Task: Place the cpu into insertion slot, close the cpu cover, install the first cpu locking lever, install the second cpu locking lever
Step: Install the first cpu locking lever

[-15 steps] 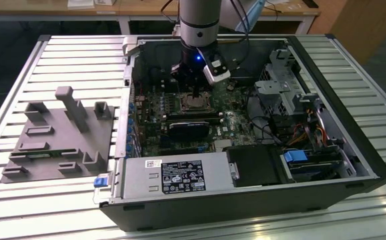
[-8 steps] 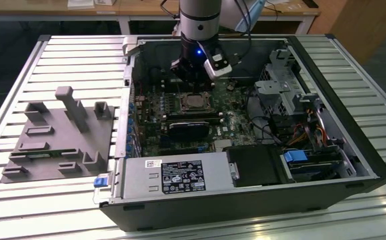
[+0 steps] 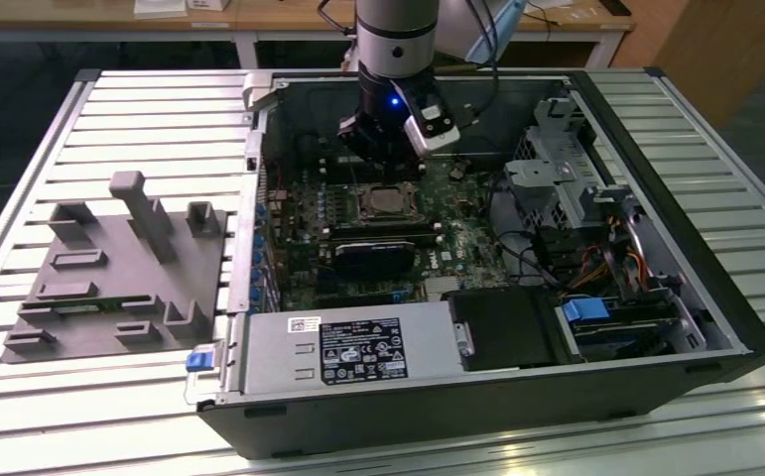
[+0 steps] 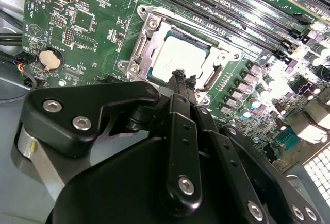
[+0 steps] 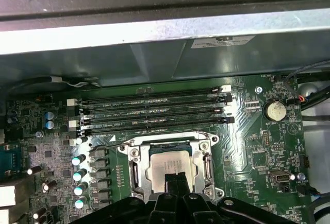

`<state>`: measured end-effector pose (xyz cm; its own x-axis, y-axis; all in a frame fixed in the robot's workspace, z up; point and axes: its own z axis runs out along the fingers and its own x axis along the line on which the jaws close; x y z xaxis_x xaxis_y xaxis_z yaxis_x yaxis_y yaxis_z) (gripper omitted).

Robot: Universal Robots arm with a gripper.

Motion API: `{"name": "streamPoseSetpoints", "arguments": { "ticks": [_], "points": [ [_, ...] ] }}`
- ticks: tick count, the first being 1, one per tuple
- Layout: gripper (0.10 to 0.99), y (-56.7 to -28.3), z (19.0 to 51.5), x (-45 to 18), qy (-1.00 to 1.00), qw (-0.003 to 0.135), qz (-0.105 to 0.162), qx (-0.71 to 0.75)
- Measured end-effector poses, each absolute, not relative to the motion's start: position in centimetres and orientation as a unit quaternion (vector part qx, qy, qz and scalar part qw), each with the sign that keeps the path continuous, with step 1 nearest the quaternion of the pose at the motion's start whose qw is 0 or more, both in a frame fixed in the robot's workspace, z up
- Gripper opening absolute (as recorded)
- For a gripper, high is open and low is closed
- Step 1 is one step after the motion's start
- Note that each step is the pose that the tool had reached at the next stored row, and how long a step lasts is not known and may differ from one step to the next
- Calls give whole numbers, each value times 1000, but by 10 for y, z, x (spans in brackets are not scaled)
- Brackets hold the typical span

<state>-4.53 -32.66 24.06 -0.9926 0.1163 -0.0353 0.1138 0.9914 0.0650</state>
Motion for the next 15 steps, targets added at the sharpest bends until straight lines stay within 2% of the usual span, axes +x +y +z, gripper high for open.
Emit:
{"name": "streamPoseSetpoints", "arguments": {
  "ticks": [15],
  "points": [
    [106, -327, 241, -58, 998, 20, 31, 58]
  ]
}}
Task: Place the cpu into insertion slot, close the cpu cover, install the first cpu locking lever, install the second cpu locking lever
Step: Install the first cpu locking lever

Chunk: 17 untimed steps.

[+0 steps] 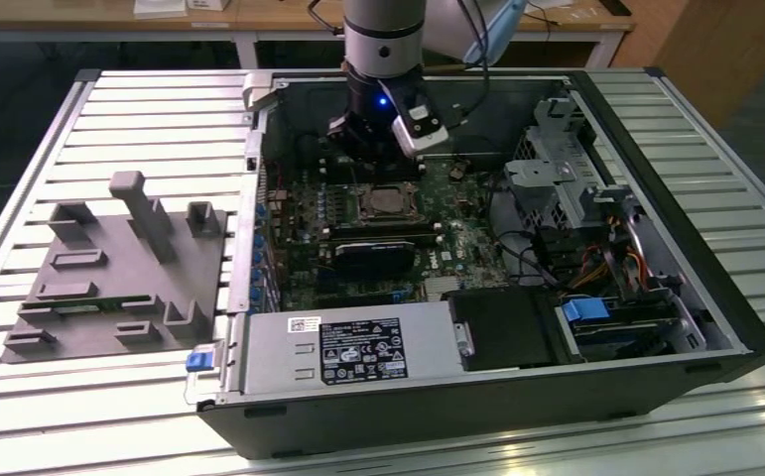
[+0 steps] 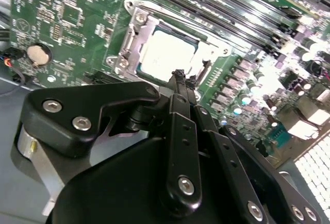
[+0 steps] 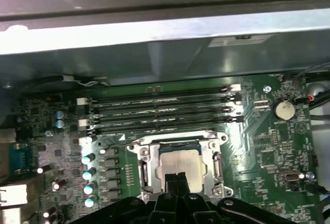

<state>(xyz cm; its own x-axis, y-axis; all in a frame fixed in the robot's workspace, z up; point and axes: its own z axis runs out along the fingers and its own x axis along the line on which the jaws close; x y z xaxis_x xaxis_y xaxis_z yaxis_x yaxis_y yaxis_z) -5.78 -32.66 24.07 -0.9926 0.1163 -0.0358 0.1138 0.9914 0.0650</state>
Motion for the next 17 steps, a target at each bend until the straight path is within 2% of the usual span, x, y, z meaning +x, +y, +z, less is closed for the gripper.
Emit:
{"name": "streamPoseSetpoints", "arguments": {
  "ticks": [17],
  "points": [
    [106, -327, 241, -101, 998, 26, 32, 57]
  ]
}}
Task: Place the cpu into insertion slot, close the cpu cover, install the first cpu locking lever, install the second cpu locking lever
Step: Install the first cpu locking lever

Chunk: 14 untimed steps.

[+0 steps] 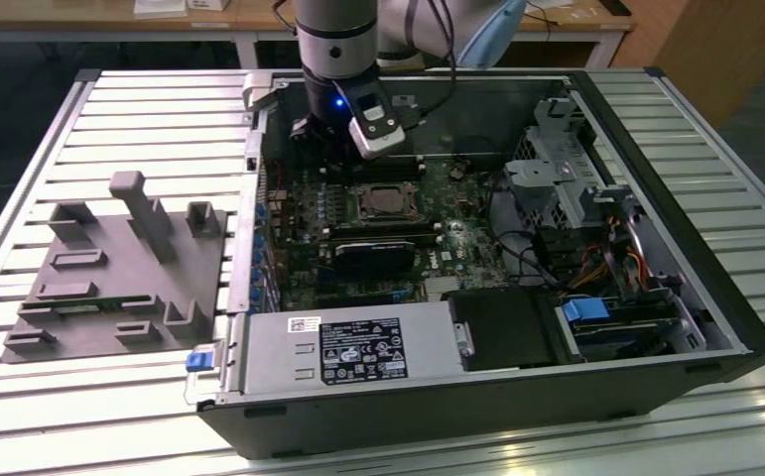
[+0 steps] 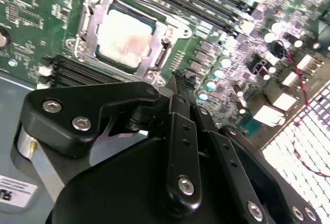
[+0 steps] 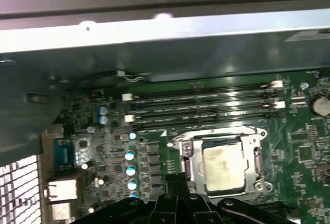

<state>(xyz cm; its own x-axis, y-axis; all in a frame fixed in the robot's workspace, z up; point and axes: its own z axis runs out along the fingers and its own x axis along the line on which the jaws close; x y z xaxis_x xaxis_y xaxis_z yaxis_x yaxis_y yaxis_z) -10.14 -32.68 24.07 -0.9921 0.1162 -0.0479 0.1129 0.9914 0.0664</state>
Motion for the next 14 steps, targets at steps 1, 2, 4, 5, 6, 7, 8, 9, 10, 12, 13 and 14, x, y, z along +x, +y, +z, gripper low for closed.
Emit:
{"name": "streamPoseSetpoints", "arguments": {
  "ticks": [1, 2, 4, 5, 6, 7, 8, 9, 10, 12, 13, 14],
  "points": [
    [106, -327, 241, -104, 998, 26, 32, 57],
    [106, -327, 241, -106, 997, 26, 32, 57],
    [106, -327, 241, -108, 997, 26, 34, 58],
    [106, -327, 241, -109, 997, 26, 37, 58],
    [106, -327, 241, -110, 997, 26, 39, 58],
    [106, -327, 241, -110, 997, 26, 41, 58],
    [106, -327, 242, -110, 997, 26, 42, 58],
    [106, -327, 244, -110, 997, 26, 42, 58],
    [106, -327, 245, -110, 997, 26, 43, 58],
    [106, -327, 247, -110, 997, 27, 45, 58],
    [106, -327, 248, -110, 997, 27, 48, 58],
    [106, -327, 248, -111, 997, 27, 53, 58]
  ]
}}
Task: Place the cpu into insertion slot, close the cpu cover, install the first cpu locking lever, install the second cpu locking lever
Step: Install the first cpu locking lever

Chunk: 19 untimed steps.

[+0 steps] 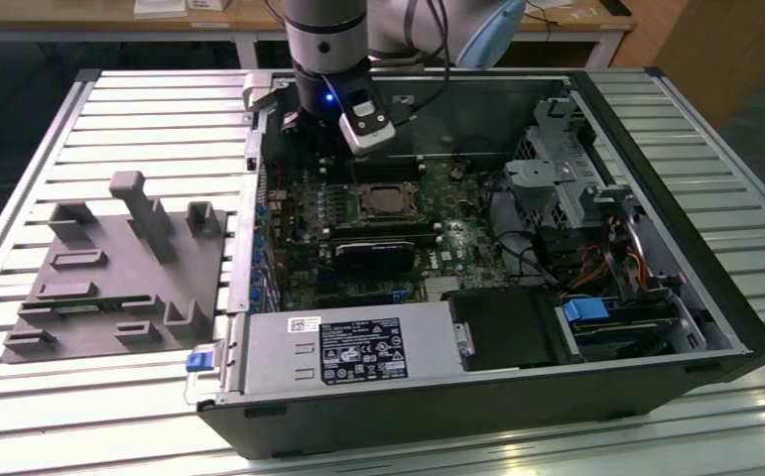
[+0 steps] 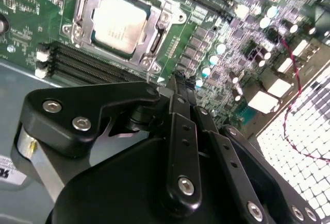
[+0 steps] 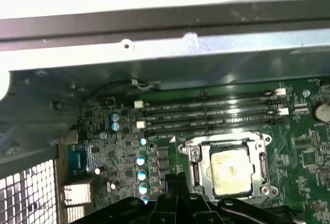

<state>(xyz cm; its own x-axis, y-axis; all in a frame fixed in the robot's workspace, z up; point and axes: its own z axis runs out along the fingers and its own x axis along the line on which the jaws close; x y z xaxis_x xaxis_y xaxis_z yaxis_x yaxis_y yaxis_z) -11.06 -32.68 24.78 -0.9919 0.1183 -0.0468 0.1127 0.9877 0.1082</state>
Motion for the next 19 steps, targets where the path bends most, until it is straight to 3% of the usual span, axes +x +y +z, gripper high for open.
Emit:
{"name": "streamPoseSetpoints", "arguments": {
  "ticks": [13, 19],
  "points": [
    [106, -327, 248, -115, 991, 23, 120, 60],
    [106, -327, 248, -114, 989, 22, 133, 60]
  ]
}}
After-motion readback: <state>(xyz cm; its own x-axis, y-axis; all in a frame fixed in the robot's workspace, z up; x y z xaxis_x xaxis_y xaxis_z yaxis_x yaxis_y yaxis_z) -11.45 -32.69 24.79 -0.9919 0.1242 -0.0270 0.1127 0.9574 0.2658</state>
